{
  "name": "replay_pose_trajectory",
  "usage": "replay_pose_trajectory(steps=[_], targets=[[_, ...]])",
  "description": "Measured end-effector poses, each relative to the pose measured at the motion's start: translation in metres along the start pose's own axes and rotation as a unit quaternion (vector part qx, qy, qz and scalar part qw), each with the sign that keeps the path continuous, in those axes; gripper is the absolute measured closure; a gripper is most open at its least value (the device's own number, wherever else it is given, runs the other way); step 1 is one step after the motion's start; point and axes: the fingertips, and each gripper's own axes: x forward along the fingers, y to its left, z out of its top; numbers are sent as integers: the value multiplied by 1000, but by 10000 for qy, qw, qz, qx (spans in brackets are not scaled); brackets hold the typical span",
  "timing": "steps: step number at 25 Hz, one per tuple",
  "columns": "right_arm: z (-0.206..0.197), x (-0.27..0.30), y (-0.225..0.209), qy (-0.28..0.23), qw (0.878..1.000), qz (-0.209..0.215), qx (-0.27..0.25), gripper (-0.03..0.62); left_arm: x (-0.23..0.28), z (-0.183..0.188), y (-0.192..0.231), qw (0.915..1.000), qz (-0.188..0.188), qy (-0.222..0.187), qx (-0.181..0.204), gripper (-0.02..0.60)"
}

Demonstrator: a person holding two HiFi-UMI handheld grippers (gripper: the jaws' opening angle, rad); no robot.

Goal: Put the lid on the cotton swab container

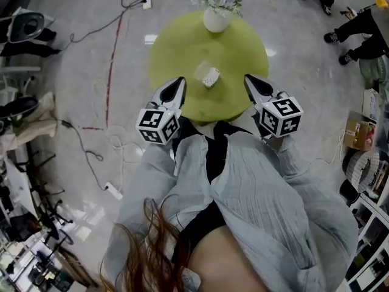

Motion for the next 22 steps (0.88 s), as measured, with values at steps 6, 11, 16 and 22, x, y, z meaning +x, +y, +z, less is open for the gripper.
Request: replay_pose_trajectory(steps=[6, 11, 16, 22], targets=[[-3, -10, 6, -113, 9976, -603, 337, 592, 19, 4, 8, 9969, -635, 354, 298, 561], [3, -12, 9, -346, 9915, -1075, 644, 592, 30, 5, 13, 9907, -1100, 658, 452, 561], [-2, -18, 16, -487, 9837, -1465, 921, 592, 41, -5, 19, 9815, -1470, 1027, 669, 561], [-15, -32, 18, -581, 9729, -1876, 1216, 592, 50, -23, 16, 9698, -1811, 1403, 834, 561]])
